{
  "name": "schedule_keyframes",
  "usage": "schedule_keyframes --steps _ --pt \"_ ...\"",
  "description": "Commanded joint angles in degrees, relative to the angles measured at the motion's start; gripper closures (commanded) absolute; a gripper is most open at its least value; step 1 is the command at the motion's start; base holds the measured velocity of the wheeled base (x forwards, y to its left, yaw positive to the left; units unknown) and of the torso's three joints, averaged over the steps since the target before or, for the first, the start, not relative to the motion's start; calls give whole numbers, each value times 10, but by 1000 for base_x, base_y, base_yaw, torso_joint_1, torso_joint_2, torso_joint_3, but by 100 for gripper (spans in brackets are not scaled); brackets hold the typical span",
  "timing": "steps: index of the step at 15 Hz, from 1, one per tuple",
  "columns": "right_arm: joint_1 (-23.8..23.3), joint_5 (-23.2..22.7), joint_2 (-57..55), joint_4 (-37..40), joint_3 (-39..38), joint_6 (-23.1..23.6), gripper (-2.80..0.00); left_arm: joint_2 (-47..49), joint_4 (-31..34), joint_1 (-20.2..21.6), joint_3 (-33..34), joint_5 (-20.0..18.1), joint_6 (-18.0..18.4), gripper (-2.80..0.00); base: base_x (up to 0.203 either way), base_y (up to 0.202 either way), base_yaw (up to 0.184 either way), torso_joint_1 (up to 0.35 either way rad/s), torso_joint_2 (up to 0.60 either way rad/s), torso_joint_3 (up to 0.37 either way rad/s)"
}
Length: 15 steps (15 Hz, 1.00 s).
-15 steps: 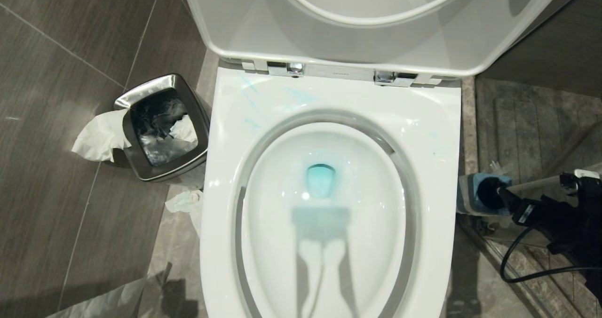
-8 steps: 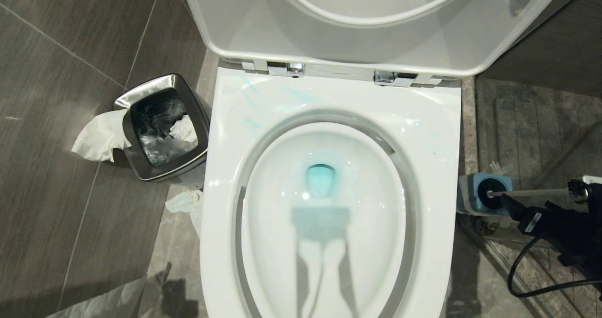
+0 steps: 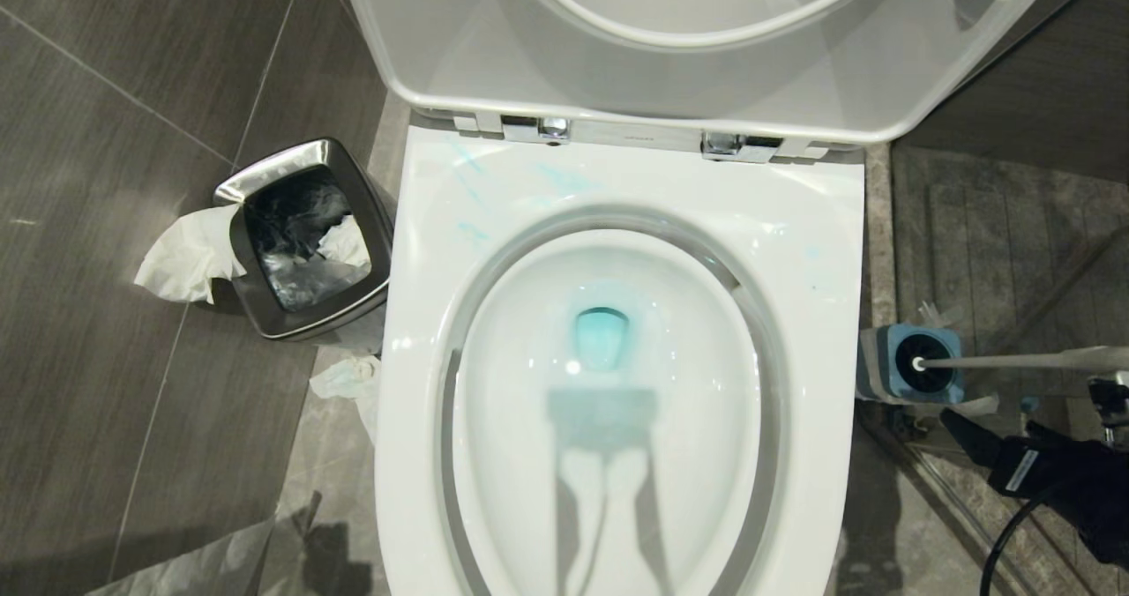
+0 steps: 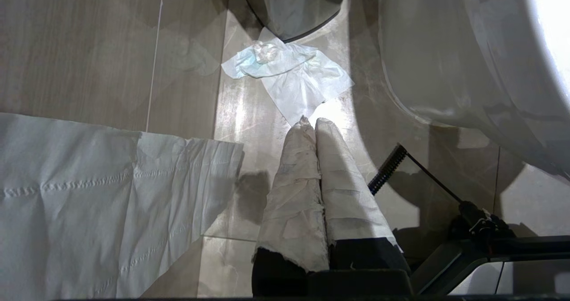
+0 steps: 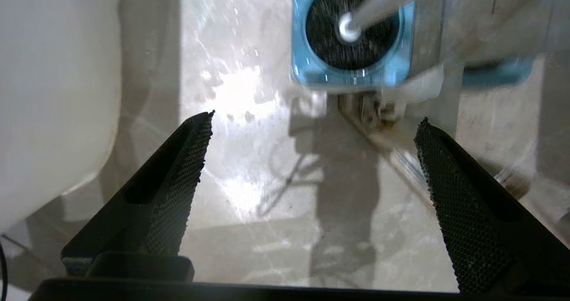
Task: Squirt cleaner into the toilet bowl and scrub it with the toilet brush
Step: Put the toilet brush back
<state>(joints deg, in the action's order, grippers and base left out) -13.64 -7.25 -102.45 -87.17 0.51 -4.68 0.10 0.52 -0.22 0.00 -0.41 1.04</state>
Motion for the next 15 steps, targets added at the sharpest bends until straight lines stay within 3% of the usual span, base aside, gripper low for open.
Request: schedule_keyframes --steps 1,10,15 --pt "0 -13 36 -5 -4 3 -280 1 0 0 1 0 0 0 0 0 0 0 0 0" --pt "14 -63 91 -5 20 -1 -280 1 -1 0 1 1 -1 0 0 0 0 0 0 0" --pt "14 -65 87 -5 48 -2 -280 1 0 0 1 1 -1 0 0 0 0 0 0 0"
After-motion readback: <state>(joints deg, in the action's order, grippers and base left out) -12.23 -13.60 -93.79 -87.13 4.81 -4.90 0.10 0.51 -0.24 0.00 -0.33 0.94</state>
